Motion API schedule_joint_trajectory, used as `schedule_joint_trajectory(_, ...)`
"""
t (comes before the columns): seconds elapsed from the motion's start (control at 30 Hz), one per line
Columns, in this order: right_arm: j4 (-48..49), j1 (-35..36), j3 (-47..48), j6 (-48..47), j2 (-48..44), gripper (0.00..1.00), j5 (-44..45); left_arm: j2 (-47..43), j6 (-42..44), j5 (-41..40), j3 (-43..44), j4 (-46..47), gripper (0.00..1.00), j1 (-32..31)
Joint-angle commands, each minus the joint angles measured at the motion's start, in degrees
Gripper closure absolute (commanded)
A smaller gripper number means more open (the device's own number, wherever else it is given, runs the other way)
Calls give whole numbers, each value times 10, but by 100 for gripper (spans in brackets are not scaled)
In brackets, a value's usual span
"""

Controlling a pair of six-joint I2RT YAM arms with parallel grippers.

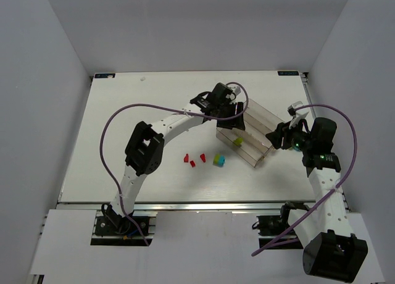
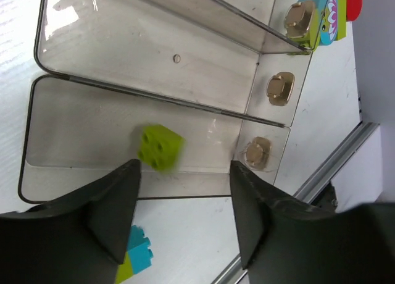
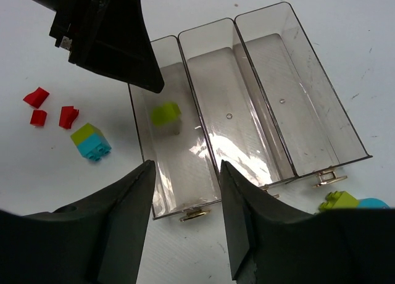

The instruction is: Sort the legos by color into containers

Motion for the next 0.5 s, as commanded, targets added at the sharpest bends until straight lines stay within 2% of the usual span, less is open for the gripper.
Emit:
schedule_joint_trajectory(0.0,15,3,15,-8,-6,47,-9,-7,-1,-24,28,-10,29,0)
schedule_joint_trajectory(0.07,11,2,14,-12,-5,46,-21,-7,-1,-29,39,-15,28,0)
schedule_joint_trajectory(0.17,-10,3,15,-47,-3,32,-71,-12,3,-37,56,-25,29,0)
schedule_joint_trajectory(0.2,-22,3,15,-83,-2,28,-91,-16,6,-39,59,-29,34,0)
schedule_joint_trajectory(0.23,-32,4,14,-109,-2,27,-113,-25,9,-41,59,-31,42,0)
schedule_joint_trajectory(0.27,-65,5,4,-145,1,28,-175,-34,13,-41,50,-33,54,7)
schedule_joint_trajectory(0.3,-91,6,-1,-192,0,32,-209,-63,21,-41,38,-29,82,7)
schedule_joint_trajectory(0.33,-117,12,-7,-318,0,33,-241,-83,26,-46,19,-24,94,14)
schedule_joint_trajectory(0.37,-178,14,-16,-390,-6,34,-293,-105,35,-56,-2,-22,100,20)
schedule_joint_trajectory(0.43,-228,34,-39,-563,-9,36,-333,-184,70,-102,-75,-19,100,20)
schedule_joint_trajectory(0.47,-234,42,-44,-578,-8,35,-342,-211,81,-117,-104,-17,100,27)
